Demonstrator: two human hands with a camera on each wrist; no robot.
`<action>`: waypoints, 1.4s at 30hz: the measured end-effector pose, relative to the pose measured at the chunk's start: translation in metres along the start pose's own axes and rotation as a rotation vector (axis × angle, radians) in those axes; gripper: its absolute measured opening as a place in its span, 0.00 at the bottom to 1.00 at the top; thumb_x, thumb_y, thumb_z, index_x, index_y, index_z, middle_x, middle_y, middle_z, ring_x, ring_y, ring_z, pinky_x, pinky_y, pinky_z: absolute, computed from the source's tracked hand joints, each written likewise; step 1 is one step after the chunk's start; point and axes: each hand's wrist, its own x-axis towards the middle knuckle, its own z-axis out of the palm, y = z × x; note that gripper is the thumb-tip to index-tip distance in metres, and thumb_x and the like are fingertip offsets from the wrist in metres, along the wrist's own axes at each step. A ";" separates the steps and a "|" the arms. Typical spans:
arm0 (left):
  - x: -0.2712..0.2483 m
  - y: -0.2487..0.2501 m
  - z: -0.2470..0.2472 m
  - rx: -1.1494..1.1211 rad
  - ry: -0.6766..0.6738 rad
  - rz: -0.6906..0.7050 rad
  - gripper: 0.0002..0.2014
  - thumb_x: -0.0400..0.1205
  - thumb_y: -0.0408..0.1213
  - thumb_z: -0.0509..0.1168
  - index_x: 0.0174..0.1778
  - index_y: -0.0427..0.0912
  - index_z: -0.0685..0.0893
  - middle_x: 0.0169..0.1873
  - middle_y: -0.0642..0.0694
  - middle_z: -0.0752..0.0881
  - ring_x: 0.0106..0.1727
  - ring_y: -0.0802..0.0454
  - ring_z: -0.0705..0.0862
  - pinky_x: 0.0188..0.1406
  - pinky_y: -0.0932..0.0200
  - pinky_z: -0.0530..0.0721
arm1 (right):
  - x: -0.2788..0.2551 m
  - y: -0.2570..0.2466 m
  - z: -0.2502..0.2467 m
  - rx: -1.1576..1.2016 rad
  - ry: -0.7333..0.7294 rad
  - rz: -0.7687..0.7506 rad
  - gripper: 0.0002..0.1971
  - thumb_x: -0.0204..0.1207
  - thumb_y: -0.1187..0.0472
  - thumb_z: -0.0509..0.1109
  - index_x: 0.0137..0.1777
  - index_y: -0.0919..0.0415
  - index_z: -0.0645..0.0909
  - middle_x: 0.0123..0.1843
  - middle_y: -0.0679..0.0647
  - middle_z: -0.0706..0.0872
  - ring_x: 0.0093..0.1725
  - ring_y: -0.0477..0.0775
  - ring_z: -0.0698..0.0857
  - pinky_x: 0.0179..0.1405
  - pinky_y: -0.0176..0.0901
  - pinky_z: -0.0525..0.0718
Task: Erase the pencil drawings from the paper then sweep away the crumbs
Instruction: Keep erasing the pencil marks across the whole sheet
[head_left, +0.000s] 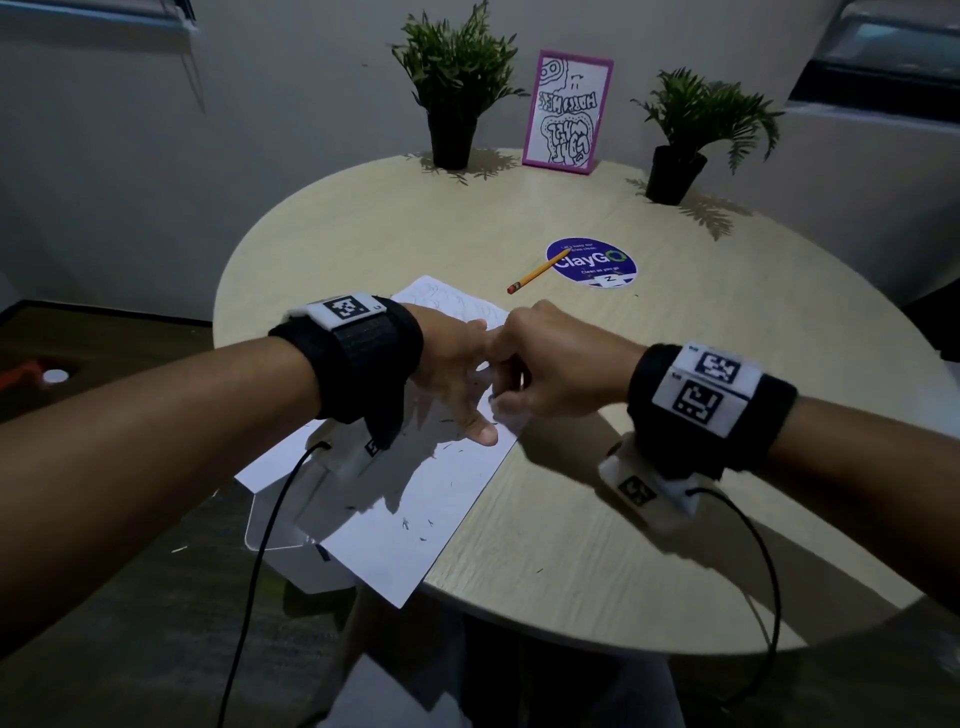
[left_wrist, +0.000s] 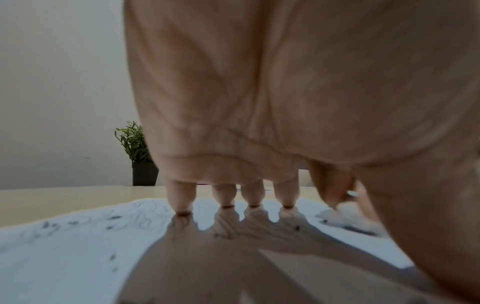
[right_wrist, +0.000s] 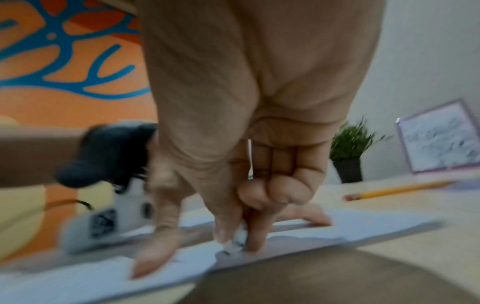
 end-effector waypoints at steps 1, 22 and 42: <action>0.001 -0.001 0.000 0.011 -0.015 0.017 0.33 0.66 0.69 0.76 0.64 0.75 0.70 0.82 0.55 0.63 0.81 0.46 0.67 0.78 0.40 0.69 | 0.003 0.011 -0.003 -0.013 0.036 0.031 0.03 0.66 0.63 0.79 0.35 0.62 0.88 0.31 0.51 0.88 0.28 0.46 0.80 0.30 0.36 0.75; 0.005 -0.001 0.001 0.079 -0.061 0.117 0.39 0.72 0.66 0.74 0.79 0.69 0.67 0.86 0.54 0.58 0.87 0.53 0.37 0.85 0.35 0.52 | -0.022 -0.017 0.005 0.016 -0.021 -0.055 0.22 0.68 0.66 0.77 0.27 0.40 0.72 0.26 0.42 0.81 0.30 0.39 0.81 0.30 0.31 0.76; -0.002 0.000 -0.002 0.013 -0.049 0.025 0.54 0.68 0.66 0.77 0.83 0.69 0.50 0.85 0.62 0.53 0.87 0.55 0.49 0.83 0.42 0.59 | 0.010 0.017 -0.009 -0.140 0.060 0.152 0.08 0.69 0.66 0.77 0.31 0.59 0.83 0.30 0.54 0.85 0.36 0.58 0.83 0.33 0.45 0.79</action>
